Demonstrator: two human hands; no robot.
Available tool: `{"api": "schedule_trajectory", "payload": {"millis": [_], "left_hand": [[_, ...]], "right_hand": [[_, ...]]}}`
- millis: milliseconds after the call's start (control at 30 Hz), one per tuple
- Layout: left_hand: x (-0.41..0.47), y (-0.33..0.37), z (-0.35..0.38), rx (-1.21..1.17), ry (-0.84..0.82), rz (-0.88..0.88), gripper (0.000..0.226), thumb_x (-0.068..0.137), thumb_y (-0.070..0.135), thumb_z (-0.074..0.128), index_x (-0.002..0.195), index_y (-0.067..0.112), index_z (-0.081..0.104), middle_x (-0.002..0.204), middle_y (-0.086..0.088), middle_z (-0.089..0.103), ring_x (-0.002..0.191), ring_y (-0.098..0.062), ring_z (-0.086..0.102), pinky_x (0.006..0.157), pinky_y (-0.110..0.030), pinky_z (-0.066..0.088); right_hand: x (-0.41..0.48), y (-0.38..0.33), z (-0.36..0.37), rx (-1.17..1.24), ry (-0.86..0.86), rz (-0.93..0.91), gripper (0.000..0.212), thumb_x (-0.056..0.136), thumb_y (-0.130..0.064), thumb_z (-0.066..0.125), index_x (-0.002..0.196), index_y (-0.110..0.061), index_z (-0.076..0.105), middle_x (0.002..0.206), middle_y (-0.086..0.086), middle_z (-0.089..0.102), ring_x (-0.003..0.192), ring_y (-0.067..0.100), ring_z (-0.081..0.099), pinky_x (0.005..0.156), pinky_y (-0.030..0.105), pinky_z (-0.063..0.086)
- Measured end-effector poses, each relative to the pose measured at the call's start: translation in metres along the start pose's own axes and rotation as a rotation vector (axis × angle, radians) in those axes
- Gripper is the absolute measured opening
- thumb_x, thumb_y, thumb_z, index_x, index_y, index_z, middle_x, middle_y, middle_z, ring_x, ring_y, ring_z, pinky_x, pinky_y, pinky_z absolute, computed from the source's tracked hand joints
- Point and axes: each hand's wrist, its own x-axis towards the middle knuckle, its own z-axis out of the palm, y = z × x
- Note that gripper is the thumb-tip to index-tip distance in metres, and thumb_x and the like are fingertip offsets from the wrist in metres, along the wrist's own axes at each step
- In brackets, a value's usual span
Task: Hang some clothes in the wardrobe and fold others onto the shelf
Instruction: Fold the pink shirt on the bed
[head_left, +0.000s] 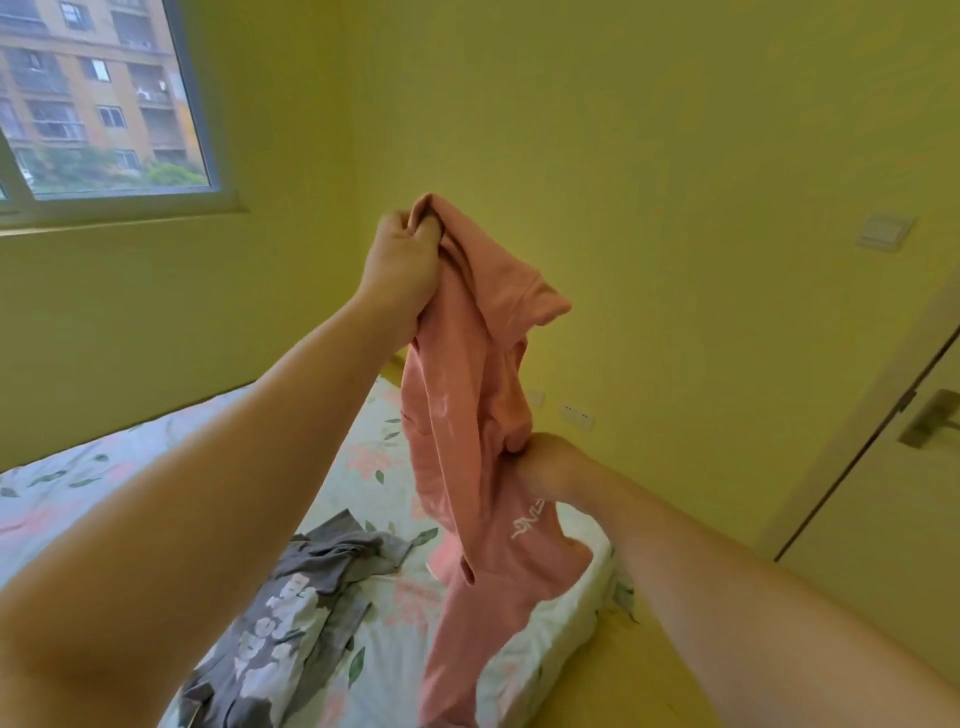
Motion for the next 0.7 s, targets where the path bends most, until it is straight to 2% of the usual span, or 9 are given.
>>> {"api": "schedule_trajectory", "payload": {"millis": [100,200,267,333,400,467,567,633,700], "left_hand": [[0.003,-0.028,-0.012,0.396,-0.002,-0.081,0.057,0.095,0.033,0.052,0.145,0.012,0.035,0.135,-0.013,0.052,0.119,-0.029,0.055,0.104,-0.043,0.046],[-0.023,-0.066,-0.018,0.834,-0.088,0.070,0.072,0.090,0.025,0.056,0.153,0.014,0.024,0.154,-0.020,0.026,0.139,-0.039,0.033,0.114,-0.048,0.032],[-0.049,-0.086,-0.018,0.849,-0.133,0.314,0.056,0.087,0.023,0.060,0.140,0.015,0.044,0.147,-0.014,0.035,0.137,-0.035,0.036,0.113,-0.047,0.033],[-0.077,-0.101,-0.020,0.713,-0.193,0.546,0.029,0.089,0.034,0.059,0.112,0.017,0.056,0.123,-0.002,0.049,0.114,-0.023,0.051,0.098,-0.043,0.046],[-0.107,-0.116,-0.023,0.617,-0.325,0.756,0.036,0.089,0.050,0.058,0.104,0.016,0.056,0.110,0.001,0.052,0.101,-0.016,0.052,0.086,-0.039,0.050],[-0.133,-0.135,-0.023,0.662,-0.458,0.927,0.062,0.081,0.066,0.063,0.115,0.015,0.054,0.122,-0.002,0.054,0.112,-0.018,0.053,0.093,-0.039,0.048],[-0.152,-0.168,-0.023,0.857,-0.516,1.042,0.091,0.072,0.081,0.062,0.135,0.018,0.043,0.146,-0.010,0.046,0.135,-0.028,0.045,0.109,-0.043,0.039],[-0.148,-0.180,-0.023,0.931,-0.464,1.015,0.080,0.083,0.072,0.059,0.140,0.019,0.039,0.151,-0.012,0.042,0.140,-0.029,0.041,0.111,-0.046,0.038],[-0.137,-0.178,-0.024,0.928,-0.431,0.918,0.052,0.096,0.053,0.054,0.134,0.019,0.047,0.145,-0.008,0.046,0.134,-0.027,0.046,0.108,-0.046,0.044]], "right_hand": [[-0.007,-0.015,-0.022,0.073,0.158,-0.062,0.040,0.106,-0.023,0.033,0.119,0.001,0.062,0.125,0.023,0.063,0.112,0.035,0.059,0.086,0.032,0.043],[-0.004,-0.024,-0.038,0.330,0.312,-0.024,0.035,0.103,-0.024,0.039,0.112,-0.004,0.065,0.106,0.015,0.065,0.093,0.029,0.058,0.073,0.027,0.037],[0.004,-0.027,-0.047,0.490,0.378,0.034,0.029,0.100,-0.023,0.044,0.109,-0.007,0.066,0.096,0.009,0.064,0.088,0.026,0.058,0.071,0.027,0.038],[0.009,-0.031,-0.056,0.656,0.400,0.091,0.028,0.097,-0.023,0.048,0.104,-0.005,0.069,0.098,0.011,0.068,0.087,0.027,0.063,0.069,0.031,0.046],[0.013,-0.034,-0.061,0.777,0.394,0.120,0.026,0.095,-0.022,0.049,0.097,-0.011,0.072,0.097,0.008,0.072,0.089,0.023,0.066,0.074,0.033,0.053],[0.015,-0.036,-0.065,0.855,0.391,0.087,0.031,0.095,-0.014,0.046,0.084,-0.017,0.075,0.085,-0.006,0.073,0.085,0.014,0.066,0.075,0.026,0.053],[0.014,-0.040,-0.069,0.922,0.397,0.062,0.038,0.093,-0.008,0.040,0.087,-0.017,0.077,0.088,-0.010,0.073,0.089,0.011,0.064,0.080,0.024,0.052],[0.015,-0.039,-0.070,0.944,0.405,0.068,0.038,0.092,-0.006,0.039,0.088,-0.015,0.075,0.084,-0.008,0.073,0.085,0.013,0.065,0.076,0.022,0.053],[0.014,-0.037,-0.071,0.978,0.401,0.091,0.037,0.093,-0.004,0.038,0.092,-0.012,0.074,0.079,-0.004,0.071,0.075,0.014,0.064,0.054,0.015,0.050]]}}
